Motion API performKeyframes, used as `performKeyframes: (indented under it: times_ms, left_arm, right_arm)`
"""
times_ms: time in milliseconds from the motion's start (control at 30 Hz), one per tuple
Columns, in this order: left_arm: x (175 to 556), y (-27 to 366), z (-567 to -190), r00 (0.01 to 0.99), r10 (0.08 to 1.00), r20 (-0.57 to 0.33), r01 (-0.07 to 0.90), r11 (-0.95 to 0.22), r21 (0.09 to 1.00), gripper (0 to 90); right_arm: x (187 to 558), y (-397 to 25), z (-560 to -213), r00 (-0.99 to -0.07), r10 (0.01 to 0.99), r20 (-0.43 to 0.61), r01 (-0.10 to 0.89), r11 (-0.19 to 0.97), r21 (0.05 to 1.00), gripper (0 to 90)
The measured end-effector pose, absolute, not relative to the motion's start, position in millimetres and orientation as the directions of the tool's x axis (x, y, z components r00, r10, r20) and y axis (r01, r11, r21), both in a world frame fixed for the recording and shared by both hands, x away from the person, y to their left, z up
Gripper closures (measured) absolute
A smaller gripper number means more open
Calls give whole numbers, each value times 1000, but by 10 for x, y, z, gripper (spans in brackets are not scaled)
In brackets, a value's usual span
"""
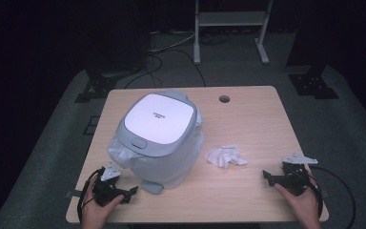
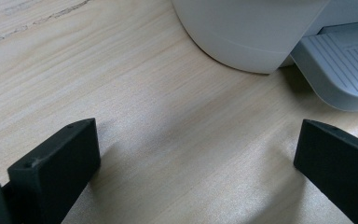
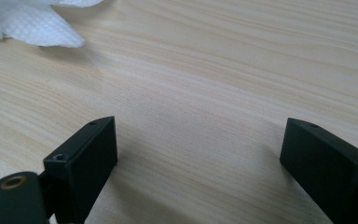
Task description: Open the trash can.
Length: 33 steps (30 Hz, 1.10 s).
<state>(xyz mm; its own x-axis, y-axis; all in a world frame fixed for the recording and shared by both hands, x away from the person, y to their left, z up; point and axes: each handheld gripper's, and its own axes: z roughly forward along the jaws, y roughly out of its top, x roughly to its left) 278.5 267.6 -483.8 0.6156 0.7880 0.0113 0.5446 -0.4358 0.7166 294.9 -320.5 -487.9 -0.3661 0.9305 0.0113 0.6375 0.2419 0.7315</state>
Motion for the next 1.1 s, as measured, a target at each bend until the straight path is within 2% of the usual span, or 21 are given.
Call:
performKeyframes:
  times_ms: [67,133,200,267,433,467,567,600,667,833,1100]
  left_arm:
    - [2782,2688,-4831,616,788,16,538,-436,721,15]
    - [2774,2695,-4828,615,788,16,532,-430,729,68]
    - [2771,2693,-4828,613,790,13,532,-425,733,73]
    - [2762,2706,-4818,613,790,17,524,-423,740,153]
    - [2757,2705,-4816,613,790,17,517,-418,747,170]
    - [2752,2701,-4814,598,801,14,521,-402,753,240]
    - [2741,2699,-4810,599,800,14,517,-400,756,270]
    - [2736,2700,-4804,601,800,12,516,-399,758,340]
    - [2725,2701,-4781,593,805,-5,529,-385,756,400]
    - [2698,2713,-4742,593,805,-26,527,-363,768,471]
    - [2644,2709,-4674,604,794,-67,525,-333,783,639]
  right_arm:
    - [2949,-3205,-4879,-366,931,11,637,242,732,97]
    - [2949,-3205,-4879,-366,931,11,637,242,732,97]
    - [2949,-3205,-4879,-366,930,11,637,242,732,96]
    - [2949,-3205,-4879,-366,931,11,637,242,732,97]
    - [2949,-3205,-4879,-366,931,11,637,242,732,97]
    - [2949,-3205,-4879,-366,930,11,637,242,732,97]
    - [2949,-3205,-4879,-366,931,12,638,242,732,97]
    - [2949,-3205,-4879,-366,931,11,637,242,732,97]
    - [2949,-3205,-4879,-366,931,12,638,242,731,97]
    - [2949,-3205,-4879,-366,930,11,637,242,732,97]
    - [2949,-3205,-4879,-366,930,12,637,242,732,97]
